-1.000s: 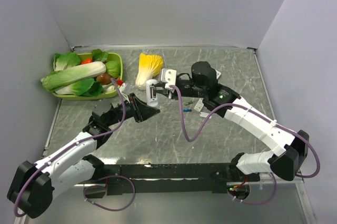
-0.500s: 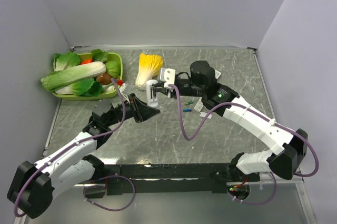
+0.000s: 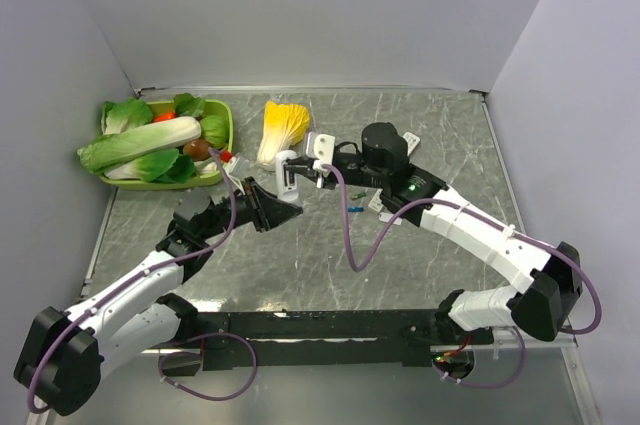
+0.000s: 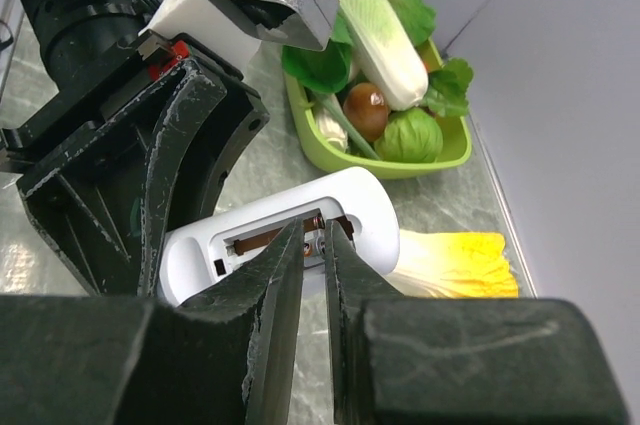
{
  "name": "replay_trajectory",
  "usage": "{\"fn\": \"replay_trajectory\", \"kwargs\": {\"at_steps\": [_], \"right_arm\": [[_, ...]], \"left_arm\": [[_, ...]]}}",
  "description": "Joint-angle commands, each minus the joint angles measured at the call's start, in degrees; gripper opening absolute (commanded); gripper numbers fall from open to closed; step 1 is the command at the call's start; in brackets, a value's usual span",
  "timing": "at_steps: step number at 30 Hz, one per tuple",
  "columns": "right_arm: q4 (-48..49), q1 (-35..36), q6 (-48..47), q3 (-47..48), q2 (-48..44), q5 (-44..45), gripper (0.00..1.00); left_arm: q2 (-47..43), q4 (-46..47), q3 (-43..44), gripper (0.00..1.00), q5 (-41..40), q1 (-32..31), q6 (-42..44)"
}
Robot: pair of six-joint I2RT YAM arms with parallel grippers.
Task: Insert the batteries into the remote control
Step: Load the battery into the remote control.
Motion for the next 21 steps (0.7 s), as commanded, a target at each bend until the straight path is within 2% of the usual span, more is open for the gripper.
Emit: {"fn": "replay_trajectory", "kwargs": {"at_steps": [1,14,21], "right_arm": [[0.2,-0.1,1.1,-5.7,0.6,0.9,0.20],[17.4,0.0,-1.4,-18.6,1.1,12.8,0.33],[19.0,0.3,-3.2,-19.7,0.9,17.1,0.44]], "left_arm": [[-3.7,12.7,1.9,0.01,3.1,0.5,-0.9],[-5.4,15.0,3.4,0.01,6.0,1.2,-2.6],[-6.1,14.5,3.4,0.01,6.3,1.3,-2.6]]}}
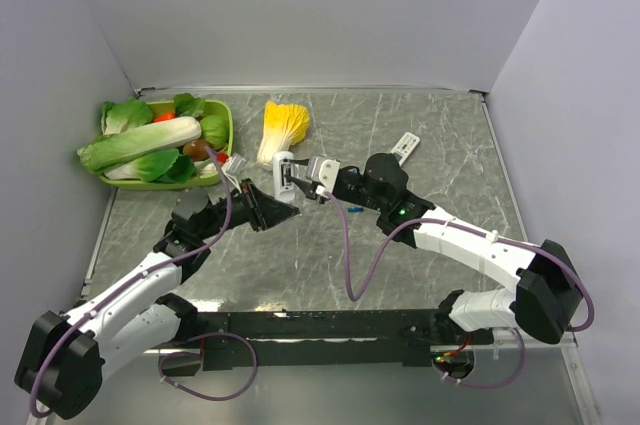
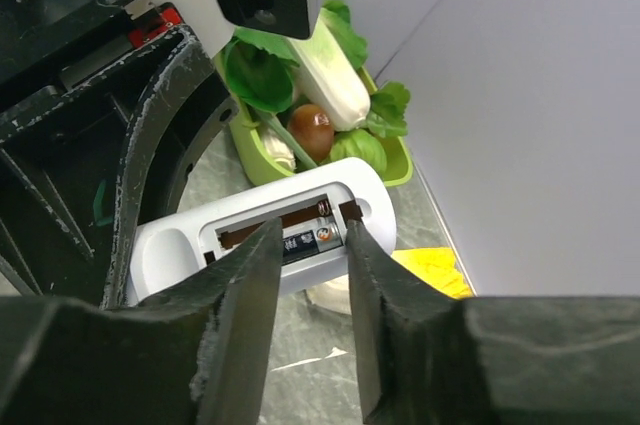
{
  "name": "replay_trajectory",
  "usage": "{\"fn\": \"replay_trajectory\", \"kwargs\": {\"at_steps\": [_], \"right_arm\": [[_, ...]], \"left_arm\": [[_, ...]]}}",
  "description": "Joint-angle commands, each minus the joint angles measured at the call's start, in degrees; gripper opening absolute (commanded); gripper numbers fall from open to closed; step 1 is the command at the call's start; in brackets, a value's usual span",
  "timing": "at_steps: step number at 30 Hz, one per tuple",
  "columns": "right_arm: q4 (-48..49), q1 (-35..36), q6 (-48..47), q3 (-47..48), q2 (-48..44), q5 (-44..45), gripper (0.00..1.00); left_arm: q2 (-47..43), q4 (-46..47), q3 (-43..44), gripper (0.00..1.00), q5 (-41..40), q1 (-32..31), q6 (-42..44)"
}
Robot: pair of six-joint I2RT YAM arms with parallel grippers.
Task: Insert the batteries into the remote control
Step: Load the battery into the remote control.
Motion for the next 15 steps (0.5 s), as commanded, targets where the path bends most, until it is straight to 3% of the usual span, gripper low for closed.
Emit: {"fn": "replay_trajectory", "kwargs": {"at_steps": [1,10,15], "right_arm": [[-7.8,-1.2,-2.0,-2.6,1.8,9.7,0.45],[-10.2,-1.0,-0.2,0.7,0.2,9.0,0.51],[-12.3,-1.1,4.5,3.8,-2.3,6.0,0.65]], "left_arm": [[-5.2,16.8,4.0,0.01,5.3,-0.6,2.0],[-4.6,10.8,3.7,0.01,5.1,-0.5,5.6],[-3.6,1.2,3.8,0.01,-1.0,-0.5,10.9]]}}
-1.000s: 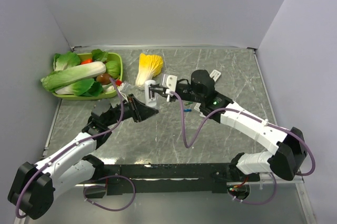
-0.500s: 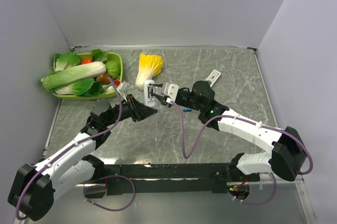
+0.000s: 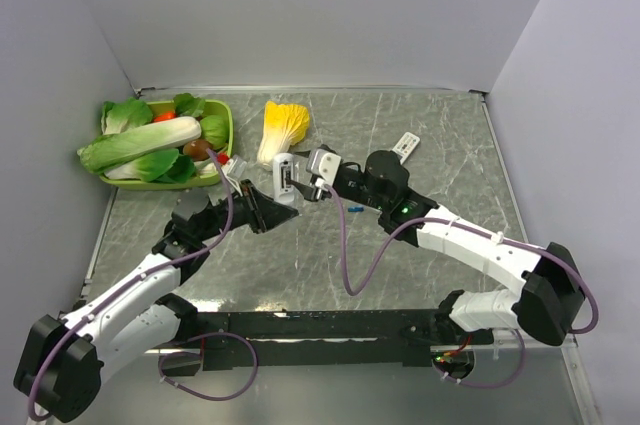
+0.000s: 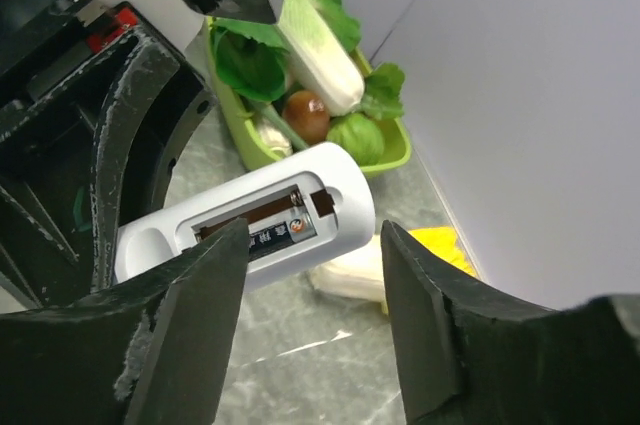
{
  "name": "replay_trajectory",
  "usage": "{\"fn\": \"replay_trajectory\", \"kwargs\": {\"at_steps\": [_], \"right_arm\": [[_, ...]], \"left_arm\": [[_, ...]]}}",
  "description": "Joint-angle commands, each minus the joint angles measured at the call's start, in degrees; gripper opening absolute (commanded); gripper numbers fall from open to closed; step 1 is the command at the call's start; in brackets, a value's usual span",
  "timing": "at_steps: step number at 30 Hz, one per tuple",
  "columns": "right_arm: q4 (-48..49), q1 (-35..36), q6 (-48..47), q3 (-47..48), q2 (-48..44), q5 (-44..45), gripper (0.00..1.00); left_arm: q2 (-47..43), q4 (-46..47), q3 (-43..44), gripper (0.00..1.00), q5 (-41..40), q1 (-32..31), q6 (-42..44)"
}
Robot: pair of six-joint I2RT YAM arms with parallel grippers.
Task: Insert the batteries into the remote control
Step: Load the battery into the remote control.
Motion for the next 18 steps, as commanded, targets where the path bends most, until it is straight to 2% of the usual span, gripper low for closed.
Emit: {"fn": "replay_trajectory", "kwargs": {"at_steps": [1,7,9,12,13,16,18], "right_arm": [[-10.2,-1.5,3.1,2.8,-2.2,2.9,0.67],[-14.3,-2.1,8.6,5.4,-5.9,3.2,0.78],[-17.0,-3.6,11.9,6.1,-6.7,4.2,0.85],[-23.7,-6.0,17.3,7.8,-7.3,8.6,0.95],[-26.5,-6.7,19.1,8.4,-6.9,12.5,0.99],[-34.3,-10.8,24.2,11.1,-5.1,13.6,1.00],[-38.2,-12.3,26.5,12.5,-3.4,17.7,1.00]], "left_arm": [[-1.8,1.2,3.8,0.01,-1.4,-0.5,7.3],[1.3,1.2,1.3,0.01,-4.7,-0.3,7.1],[1.8,-0.6,1.0,0.01,-6.9,-0.2,7.1],[2.3,-3.2,0.6,0.01,-9.3,-0.1,7.6],[2.2,-3.2,0.4,0.01,-9.8,0.0,7.6],[2.5,-2.7,-0.5,0.01,-9.8,0.1,6.9],[2.7,-2.4,-0.8,0.01,-9.5,0.1,6.3]]}}
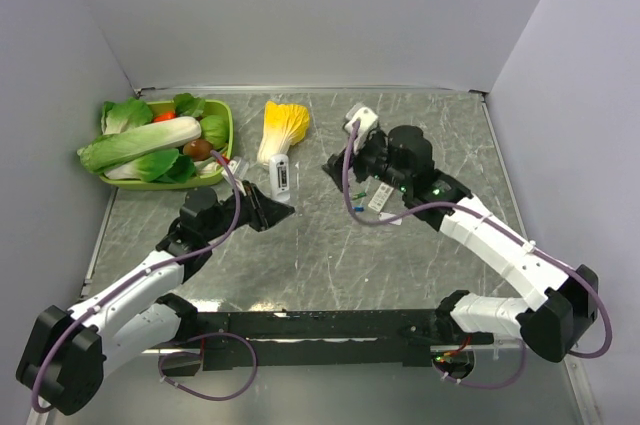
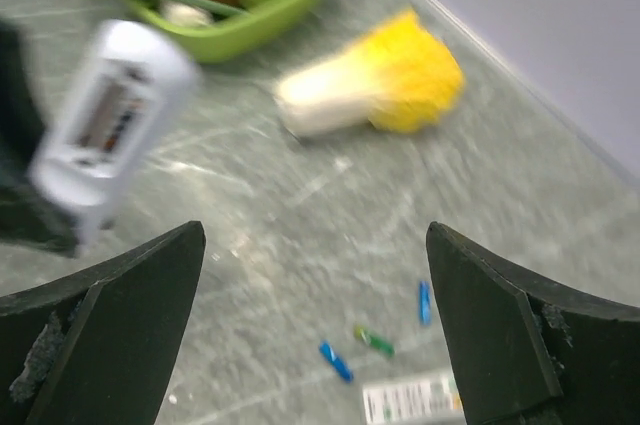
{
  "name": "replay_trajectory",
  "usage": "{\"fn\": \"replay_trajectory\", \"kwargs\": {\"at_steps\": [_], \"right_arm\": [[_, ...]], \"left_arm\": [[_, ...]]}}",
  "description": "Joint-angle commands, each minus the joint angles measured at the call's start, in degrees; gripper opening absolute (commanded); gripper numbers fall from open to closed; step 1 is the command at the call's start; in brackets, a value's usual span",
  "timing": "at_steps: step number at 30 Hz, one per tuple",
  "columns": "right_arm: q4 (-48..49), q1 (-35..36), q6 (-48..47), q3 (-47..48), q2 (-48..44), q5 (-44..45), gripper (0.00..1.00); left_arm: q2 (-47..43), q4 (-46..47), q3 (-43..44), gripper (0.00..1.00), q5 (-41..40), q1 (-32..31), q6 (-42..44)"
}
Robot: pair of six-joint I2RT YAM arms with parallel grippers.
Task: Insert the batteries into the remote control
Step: Load the battery into the remote control, then pick up the battery from the center of the board.
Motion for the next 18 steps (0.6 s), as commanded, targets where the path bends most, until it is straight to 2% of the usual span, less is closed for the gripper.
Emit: {"fn": "replay_trajectory", "kwargs": {"at_steps": [1,7,12,15,18], "right_arm": [[-13.9,-5.5,10.0,5.5,3.6,7.7,1.00],[-23.2,-12.0,20.5,12.7,14.1,10.9,1.00],[-28.3,-13.3,28.3,19.7,26.9,17.1,0.97],[-29.8,-14.2,32.6,25.0,33.6,19.4,0.88],[-27.9,-15.2,37.4,25.9,37.8,22.2,0.78]], "left_arm": [[0.2,2.7,-0.5,0.01,-1.0,0.2,0.4],[0.6,2.6,-0.4,0.01,-0.8,0.3,0.1],[0.5,2.1,-0.3,0.01,-0.4,0.3,-0.2],[0.1,1.6,-0.3,0.01,-0.7,0.3,-0.1],[-0.4,0.8,-0.2,0.01,-1.1,0.3,-0.1]]}}
